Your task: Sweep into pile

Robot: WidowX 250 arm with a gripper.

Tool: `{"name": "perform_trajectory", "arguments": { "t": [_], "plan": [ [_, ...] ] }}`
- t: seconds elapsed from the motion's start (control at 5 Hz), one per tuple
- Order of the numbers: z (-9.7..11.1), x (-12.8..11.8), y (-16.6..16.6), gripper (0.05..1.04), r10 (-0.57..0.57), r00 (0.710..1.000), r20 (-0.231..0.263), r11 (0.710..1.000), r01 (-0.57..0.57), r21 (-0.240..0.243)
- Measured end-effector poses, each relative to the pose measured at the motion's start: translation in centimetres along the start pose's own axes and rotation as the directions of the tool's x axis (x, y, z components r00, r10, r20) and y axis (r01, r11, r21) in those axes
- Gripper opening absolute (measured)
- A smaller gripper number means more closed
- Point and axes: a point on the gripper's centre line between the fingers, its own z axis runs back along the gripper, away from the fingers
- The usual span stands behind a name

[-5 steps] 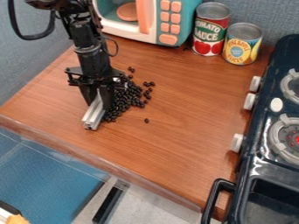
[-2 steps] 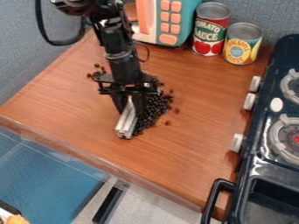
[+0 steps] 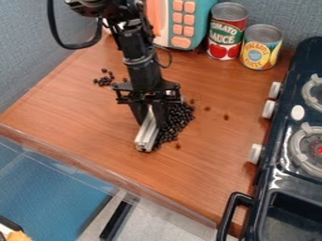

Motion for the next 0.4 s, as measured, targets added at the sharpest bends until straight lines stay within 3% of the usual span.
{"name": "perform_trajectory", "arguments": {
  "t": [0.4],
  "plan": [
    [8.1,2.7,1.8,0.375,0.066,0.983,0.169,0.995,-0.052,-0.086]
  ]
}}
